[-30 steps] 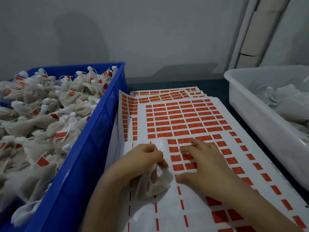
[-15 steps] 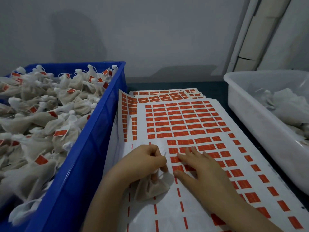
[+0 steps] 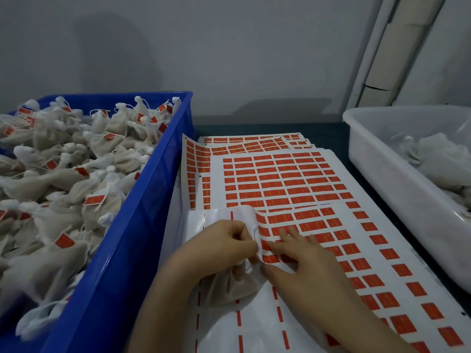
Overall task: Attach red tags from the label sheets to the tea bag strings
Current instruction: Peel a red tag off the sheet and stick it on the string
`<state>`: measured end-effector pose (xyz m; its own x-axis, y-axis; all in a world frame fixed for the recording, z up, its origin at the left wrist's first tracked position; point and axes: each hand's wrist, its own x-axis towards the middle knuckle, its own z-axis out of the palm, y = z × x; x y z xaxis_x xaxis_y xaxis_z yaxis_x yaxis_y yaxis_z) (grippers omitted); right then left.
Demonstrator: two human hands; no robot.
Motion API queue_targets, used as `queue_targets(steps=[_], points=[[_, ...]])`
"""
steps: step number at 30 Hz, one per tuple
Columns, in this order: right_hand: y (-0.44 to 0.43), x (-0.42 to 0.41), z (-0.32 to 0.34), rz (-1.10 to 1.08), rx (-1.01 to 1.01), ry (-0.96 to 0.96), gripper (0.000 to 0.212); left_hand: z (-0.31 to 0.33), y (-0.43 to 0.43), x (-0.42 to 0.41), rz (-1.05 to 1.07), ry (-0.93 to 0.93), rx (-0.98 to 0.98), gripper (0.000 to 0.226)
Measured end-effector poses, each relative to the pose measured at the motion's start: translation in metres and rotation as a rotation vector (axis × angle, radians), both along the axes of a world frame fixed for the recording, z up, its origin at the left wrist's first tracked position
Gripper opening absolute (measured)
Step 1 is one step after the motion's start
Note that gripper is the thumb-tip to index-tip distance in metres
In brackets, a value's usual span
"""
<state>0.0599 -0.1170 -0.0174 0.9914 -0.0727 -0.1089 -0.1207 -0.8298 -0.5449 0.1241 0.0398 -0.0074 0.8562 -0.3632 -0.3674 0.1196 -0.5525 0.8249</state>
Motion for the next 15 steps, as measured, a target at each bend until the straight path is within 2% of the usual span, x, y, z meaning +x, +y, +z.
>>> queue_targets(steps=[2, 5, 8, 11, 15], points=[[0.001, -0.002, -0.003, -0.029, -0.019, -0.012, 0.063, -0.002, -0.001, 0.000, 0.050, -0.033, -0.025, 0.010], [-0.002, -0.005, -0.007, -0.058, -0.083, -0.012, 0.080, -0.001, -0.004, 0.006, 0.269, -0.099, -0.094, 0.009], [-0.003, -0.005, -0.009, -0.073, -0.095, -0.001, 0.085, 0.004, -0.005, 0.015, 0.397, -0.179, -0.143, 0.005], [-0.003, -0.005, -0.011, -0.079, -0.076, -0.022, 0.084, 0.013, -0.014, 0.024, 0.313, -0.280, -0.089, 0.008], [-0.004, -0.005, -0.012, -0.090, -0.030, -0.065, 0.082, 0.022, -0.034, 0.034, 0.065, -0.316, 0.090, 0.040]])
